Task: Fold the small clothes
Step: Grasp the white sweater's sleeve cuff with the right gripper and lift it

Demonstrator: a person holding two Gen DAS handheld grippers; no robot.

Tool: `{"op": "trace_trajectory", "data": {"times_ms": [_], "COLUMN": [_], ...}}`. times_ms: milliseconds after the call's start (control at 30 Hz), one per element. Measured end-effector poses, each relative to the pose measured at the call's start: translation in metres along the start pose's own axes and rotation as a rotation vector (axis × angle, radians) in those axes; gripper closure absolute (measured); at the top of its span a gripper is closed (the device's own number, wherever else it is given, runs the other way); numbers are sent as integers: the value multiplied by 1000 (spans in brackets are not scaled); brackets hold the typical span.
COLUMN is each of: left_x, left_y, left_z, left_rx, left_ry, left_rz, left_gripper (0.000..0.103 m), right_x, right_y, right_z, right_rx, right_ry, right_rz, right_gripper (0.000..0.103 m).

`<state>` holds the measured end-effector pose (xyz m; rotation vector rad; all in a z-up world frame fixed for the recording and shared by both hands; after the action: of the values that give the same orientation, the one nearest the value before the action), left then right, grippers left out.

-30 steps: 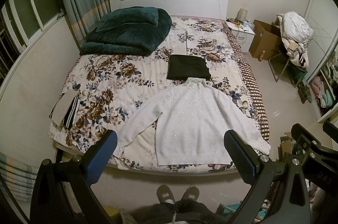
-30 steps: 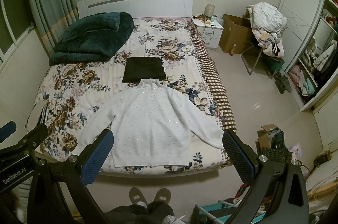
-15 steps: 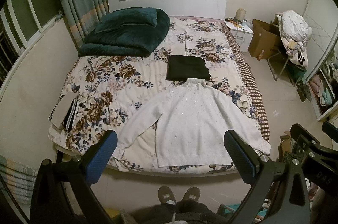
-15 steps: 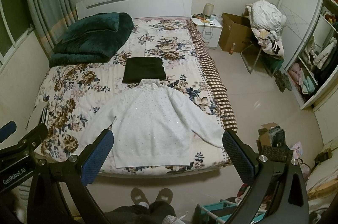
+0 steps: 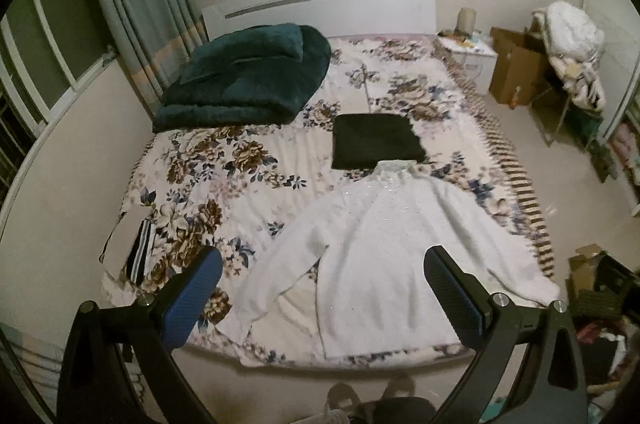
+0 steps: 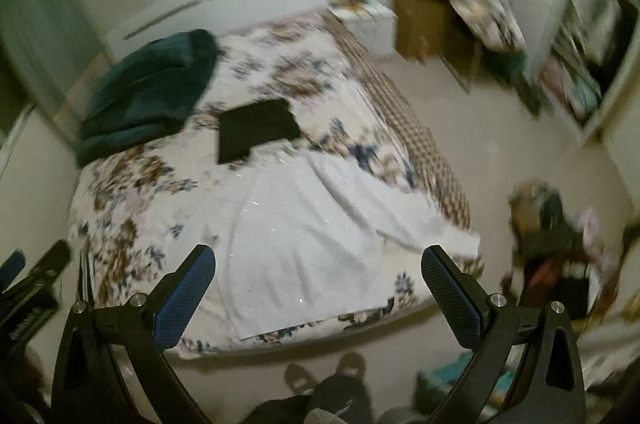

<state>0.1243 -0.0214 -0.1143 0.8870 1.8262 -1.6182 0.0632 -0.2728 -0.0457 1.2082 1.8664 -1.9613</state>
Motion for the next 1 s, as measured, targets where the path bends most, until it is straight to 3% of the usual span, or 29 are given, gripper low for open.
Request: {"op": "trace_trajectory", "data": {"times_ms": [200,333,367,467,633,833,900,967,1000], "left_x": [35,71,79,103,151,191,200,207,209], "left_y": [122,192,206,253,331,393,406,415,418], "left_z": [63,100,110,137,168,180,181,178,175], "left_rx": [-51,-87,-96,-101,-137,-186,-193,-200,-204], "left_ry": [64,83,87,79,57,3,1,-6,-11], "left_rz": [-69,-152,-169,-215,-297,-379,-388,-397,-396], "left_gripper": [0,0,0,0,0,0,0,0,0], "right_x": [41,85,97,127,178,229,233,225,219], "right_y": [141,243,268,340,428,503,517,516,516], "right_z": [116,211,236,313,409,473,486,489,488], "right_rx": [153,242,260,304,361,454,505,556,570], "right_ry": [277,467,509,628,835,1023,1046,1001,962], "right_rz": [-117,-212,-234,-275,-304,-329,-277,-201,-174], "right_gripper": [2,26,27,28,27,28,35,59,91]}}
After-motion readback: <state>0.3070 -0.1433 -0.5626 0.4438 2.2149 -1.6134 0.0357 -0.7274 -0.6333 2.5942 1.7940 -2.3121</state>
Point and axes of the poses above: each gripper's, at about its wrist camera, not at the fingertips, and y roughly the way its jaws point, z to its right, x to its underside, the point moved 3 cm from there along y, roughly the way its jaws point, and after that the axes turned 14 degrees about z, right-handed, at the moved point
